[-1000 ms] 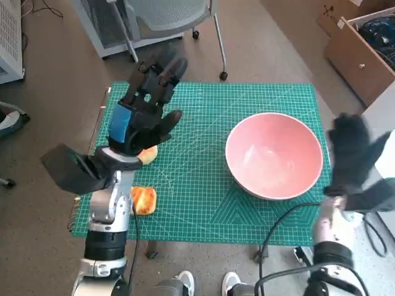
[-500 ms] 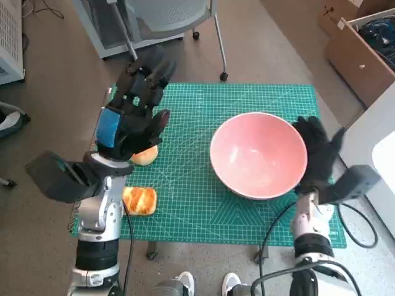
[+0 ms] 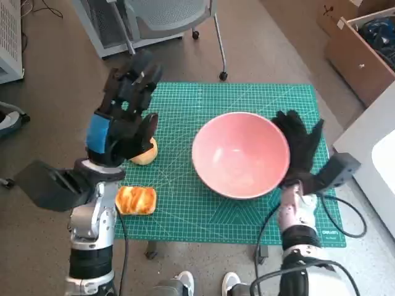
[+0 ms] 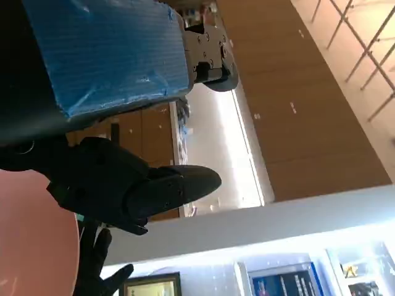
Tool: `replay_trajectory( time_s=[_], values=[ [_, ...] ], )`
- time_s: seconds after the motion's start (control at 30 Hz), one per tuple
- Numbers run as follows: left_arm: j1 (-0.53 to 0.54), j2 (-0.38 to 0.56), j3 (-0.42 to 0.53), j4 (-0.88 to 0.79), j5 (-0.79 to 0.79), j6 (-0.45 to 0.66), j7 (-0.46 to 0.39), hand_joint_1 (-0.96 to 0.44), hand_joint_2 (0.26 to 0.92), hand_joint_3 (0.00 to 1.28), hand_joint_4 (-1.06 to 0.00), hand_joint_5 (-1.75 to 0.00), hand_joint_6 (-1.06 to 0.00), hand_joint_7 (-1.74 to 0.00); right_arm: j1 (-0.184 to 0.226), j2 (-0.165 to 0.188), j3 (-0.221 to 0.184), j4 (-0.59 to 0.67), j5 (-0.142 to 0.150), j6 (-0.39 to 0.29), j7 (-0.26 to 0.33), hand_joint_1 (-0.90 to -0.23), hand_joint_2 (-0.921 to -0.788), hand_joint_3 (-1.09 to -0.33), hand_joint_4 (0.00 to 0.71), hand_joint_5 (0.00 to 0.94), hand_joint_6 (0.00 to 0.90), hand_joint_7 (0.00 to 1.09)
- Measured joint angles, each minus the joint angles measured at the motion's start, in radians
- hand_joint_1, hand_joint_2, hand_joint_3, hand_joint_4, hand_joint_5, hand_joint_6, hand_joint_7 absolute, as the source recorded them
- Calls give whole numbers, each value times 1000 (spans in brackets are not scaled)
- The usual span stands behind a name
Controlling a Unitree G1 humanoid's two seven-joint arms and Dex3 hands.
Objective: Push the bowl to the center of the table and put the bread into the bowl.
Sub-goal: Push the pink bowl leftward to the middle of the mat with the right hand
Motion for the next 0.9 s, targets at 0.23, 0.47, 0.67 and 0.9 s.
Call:
replay_trajectory(
  time_s=[0.23, 0.47, 0.67, 0.9],
  values=[
    [26, 2, 12, -5, 5, -7, 16, -516, 862, 449, 1, -399, 1, -563, -31, 13, 11, 5, -3, 10, 0, -452, -921, -647, 255, 6, 152, 462],
    [39, 4, 17, -14, 8, -19, 28, -521, 891, 389, 0, -403, 1, -563, -47, 22, 31, 17, -21, 18, -1, -451, -921, -640, 261, 7, 150, 470],
    [44, 5, 17, -16, 12, -29, 34, -514, 899, 371, -1, -403, 1, -563, -49, 26, 42, 19, -38, 19, 0, -455, -921, -639, 266, 8, 148, 470],
    [51, 5, 17, -16, 15, -43, 40, -515, 905, 360, -3, -402, 1, -560, -49, 18, 39, 16, -37, 21, 3, -464, -921, -638, 270, 8, 159, 480]
  ],
)
